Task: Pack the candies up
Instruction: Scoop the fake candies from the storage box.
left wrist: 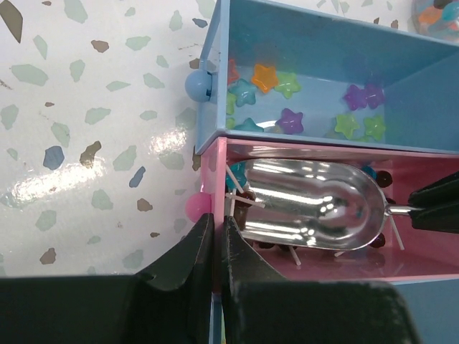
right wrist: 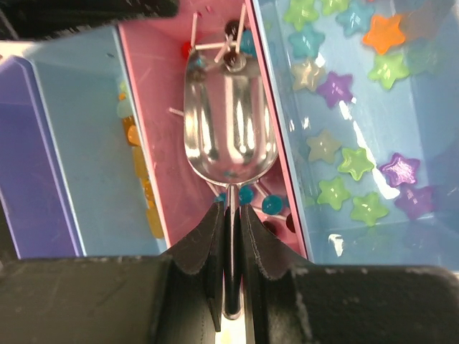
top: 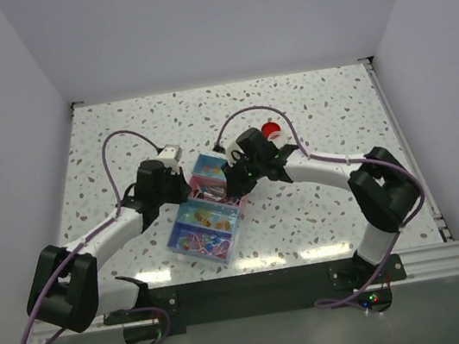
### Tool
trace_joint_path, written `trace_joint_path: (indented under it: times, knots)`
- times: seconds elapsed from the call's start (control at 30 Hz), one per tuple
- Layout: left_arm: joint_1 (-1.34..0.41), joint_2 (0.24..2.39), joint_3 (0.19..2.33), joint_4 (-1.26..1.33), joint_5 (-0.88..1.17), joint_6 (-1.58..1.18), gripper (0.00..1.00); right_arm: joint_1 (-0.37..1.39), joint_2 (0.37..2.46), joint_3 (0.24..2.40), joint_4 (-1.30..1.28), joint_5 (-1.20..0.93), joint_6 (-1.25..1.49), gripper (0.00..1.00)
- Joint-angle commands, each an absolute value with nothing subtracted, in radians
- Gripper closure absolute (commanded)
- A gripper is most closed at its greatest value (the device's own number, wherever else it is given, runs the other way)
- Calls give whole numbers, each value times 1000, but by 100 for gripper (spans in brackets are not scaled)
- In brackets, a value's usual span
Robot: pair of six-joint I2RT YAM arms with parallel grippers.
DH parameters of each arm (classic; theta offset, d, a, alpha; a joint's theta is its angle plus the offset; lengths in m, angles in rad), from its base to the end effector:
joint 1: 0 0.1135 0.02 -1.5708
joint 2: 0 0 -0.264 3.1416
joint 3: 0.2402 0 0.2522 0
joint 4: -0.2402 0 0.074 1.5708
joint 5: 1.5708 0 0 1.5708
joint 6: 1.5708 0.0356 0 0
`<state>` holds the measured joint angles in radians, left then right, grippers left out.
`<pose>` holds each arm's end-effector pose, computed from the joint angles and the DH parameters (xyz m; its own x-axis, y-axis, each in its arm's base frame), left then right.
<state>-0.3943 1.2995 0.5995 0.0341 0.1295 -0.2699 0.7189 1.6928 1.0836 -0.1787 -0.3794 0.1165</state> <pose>0.2394 -0.1046 0.1884 -0.6763 -0.0050 -0.7366 0.3055 0.9081 -0.2866 0.2644 0.2489 0.2087 -0.6238 -0.4024 -0.6700 -0.7408 0.5777 0.3427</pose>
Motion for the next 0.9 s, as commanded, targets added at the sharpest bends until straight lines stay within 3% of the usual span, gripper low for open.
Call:
trace_joint_path:
  times: [0.0,0.17,0.37,0.67,0.87]
  knots:
    - [-399,1273,644,80,183,-287,99,715,1721,1074,-82,-394,97,100]
    - [-399,1278,640,84,189,-293,99,716,1726,1052,-3,-426,123,100]
    - [-399,1282,637,84,192,-296,99,715,1804,1144,-118,-431,101,100]
    - [-399,1278,638,77,175,-298,99,726,1802,1265,-452,-342,6,79]
    - [-399,1279,637,74,170,-295,99,771,1835,1353,-610,-247,-78,72]
